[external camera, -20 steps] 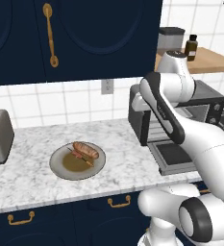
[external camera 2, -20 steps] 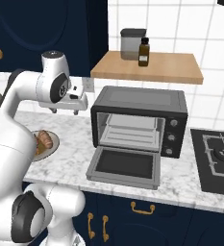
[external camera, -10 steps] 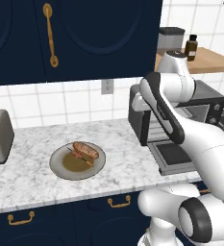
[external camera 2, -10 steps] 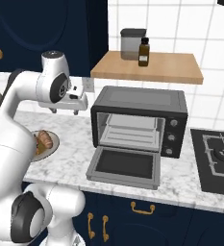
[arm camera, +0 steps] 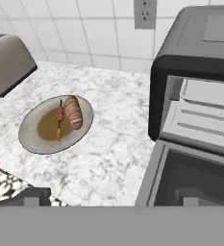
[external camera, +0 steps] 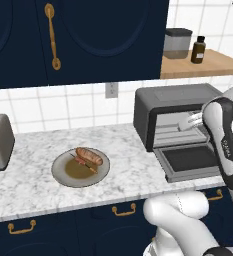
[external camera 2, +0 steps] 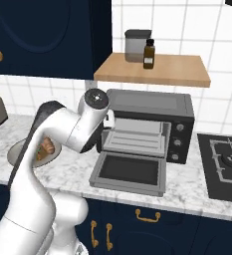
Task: Pick up the kebab skewer and baguette bread, and place them inside the toaster oven. Close the toaster oven door and start by setting the timer.
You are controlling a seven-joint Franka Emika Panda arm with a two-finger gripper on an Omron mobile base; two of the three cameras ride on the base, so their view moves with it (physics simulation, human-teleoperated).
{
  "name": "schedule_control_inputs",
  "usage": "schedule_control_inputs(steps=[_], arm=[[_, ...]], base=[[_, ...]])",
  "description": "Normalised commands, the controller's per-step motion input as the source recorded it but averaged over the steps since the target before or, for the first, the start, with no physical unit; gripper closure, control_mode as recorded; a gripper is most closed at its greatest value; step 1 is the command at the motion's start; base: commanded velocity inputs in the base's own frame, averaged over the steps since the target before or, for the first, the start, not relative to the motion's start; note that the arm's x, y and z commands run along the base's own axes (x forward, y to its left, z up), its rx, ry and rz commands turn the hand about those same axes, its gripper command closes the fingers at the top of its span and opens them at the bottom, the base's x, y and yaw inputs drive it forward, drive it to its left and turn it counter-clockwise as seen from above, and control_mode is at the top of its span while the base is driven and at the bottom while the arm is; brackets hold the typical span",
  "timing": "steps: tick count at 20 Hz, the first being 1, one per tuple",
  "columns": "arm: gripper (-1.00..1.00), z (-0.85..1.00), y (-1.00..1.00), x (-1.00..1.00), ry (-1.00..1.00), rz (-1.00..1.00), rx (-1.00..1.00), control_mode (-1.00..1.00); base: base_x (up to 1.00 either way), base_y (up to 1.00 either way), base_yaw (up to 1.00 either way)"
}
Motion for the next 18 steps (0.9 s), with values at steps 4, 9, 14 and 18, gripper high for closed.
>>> schedule_control_inputs(steps=[4,9,14,18], arm=[[-1.0,-0.66,-0.87,-0.08,-0.71,0.43,0.24,-1.0],[-1.0,-0.26,-0.59,0.27,-0.4,0.26,0.2,-1.0],[-1.0,-0.02,-0.26,0.61,-0.18,0.0,0.11,-1.0],[-1.0,0.01,-0.16,0.68,-0.02,-0.06,0.06,-1.0]], base=[[0.0,0.0,0.0],[0.0,0.0,0.0],[0.0,0.0,0.0],[0.0,0.0,0.0]])
